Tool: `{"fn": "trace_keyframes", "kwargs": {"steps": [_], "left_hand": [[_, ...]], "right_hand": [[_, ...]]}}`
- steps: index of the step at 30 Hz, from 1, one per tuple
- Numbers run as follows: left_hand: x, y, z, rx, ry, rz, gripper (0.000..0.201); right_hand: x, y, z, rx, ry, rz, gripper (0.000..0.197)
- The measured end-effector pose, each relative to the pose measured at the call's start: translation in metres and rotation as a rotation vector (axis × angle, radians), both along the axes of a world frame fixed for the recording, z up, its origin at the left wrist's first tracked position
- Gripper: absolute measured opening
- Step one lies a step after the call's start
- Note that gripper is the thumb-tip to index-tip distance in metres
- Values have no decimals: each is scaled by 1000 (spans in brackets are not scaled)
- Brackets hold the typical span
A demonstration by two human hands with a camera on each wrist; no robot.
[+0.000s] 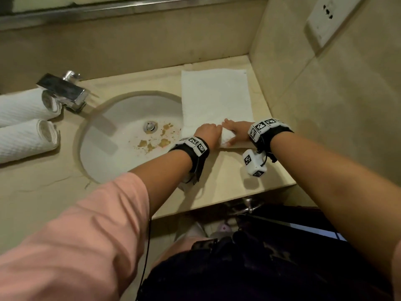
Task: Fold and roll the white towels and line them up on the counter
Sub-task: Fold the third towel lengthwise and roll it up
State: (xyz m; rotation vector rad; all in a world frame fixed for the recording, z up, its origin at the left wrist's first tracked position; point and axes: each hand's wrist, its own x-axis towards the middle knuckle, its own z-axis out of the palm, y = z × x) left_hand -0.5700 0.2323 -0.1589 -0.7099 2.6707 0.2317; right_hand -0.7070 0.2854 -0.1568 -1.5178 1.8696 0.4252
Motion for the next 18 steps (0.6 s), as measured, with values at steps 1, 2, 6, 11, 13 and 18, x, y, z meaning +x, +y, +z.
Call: {"fn": "trace_keyframes", "kwargs": {"steps": [1,2,6,11,13,18], "left_hand": [[-2,-6,1,5,-18,-30,36],[-4,-11,3,6,-34,-62,39],[-10,-31,7,33,-56,-128,49],[-18,-55,10,197,-79,-57,43],[-22,-64,11,249,-96,-57,44],[-28,-77,7,316,-93,-94,42]], "right_hand": [[2,1,0,-10,2,2,88],[5,1,-1,-32,23,8,89],[17,10,-3,-190,190,8,89],[29,35,-14,-478,273,16,72],[38,42,-20,-587,301,26,71],[54,50,-29,-549,342,32,91]]}}
